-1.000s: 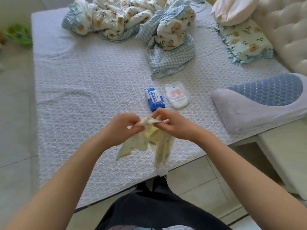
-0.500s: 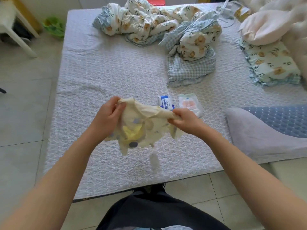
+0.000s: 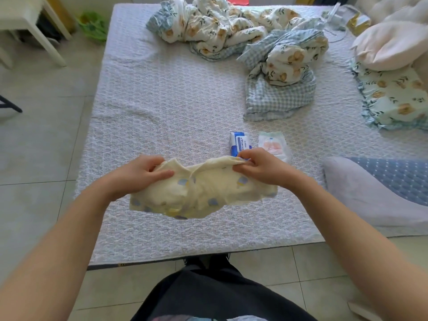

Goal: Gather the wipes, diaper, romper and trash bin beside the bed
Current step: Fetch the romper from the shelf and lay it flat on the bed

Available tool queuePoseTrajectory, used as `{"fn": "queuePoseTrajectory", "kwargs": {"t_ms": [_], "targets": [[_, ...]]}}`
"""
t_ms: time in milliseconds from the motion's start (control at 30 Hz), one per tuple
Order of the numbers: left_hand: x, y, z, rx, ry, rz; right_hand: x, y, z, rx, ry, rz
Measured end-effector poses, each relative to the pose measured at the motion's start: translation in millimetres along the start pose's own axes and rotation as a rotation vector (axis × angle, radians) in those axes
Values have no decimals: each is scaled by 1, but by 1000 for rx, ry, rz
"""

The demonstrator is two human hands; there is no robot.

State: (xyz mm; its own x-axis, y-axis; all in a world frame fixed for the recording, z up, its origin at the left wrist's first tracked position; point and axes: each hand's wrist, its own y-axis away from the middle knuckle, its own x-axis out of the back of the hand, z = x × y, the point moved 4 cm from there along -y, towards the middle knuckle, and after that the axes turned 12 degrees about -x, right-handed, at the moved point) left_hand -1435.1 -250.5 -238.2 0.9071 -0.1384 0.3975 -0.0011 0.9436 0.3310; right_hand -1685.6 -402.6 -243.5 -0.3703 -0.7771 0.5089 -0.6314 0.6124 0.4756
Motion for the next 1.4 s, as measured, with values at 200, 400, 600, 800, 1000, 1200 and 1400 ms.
{"fn": "queuePoseTrajectory", "kwargs": {"t_ms": [200, 400, 600, 800, 1000, 1200, 1400], "targets": [[2, 3, -19, 93, 101, -127, -2, -9, 0, -92, 121, -162], [-2, -62, -92, 208, -333, -83, -31, -77, 43, -186, 207, -144], [-36, -140, -211, 167, -388, -54, -81, -173, 128, -227, 292, -57], [-49, -196, -306, 219, -378, -41, -103, -246, 194, -319, 335, -2], [-31, -255, -343, 200, -251, 152, -94, -308, 218, -343, 227, 7], [-21, -296, -371, 155, -373, 128, -85, -362, 231, -262, 204, 97], [14, -324, -394, 192, -597, -69, -88, -405, 232, -202, 445, -24]]}}
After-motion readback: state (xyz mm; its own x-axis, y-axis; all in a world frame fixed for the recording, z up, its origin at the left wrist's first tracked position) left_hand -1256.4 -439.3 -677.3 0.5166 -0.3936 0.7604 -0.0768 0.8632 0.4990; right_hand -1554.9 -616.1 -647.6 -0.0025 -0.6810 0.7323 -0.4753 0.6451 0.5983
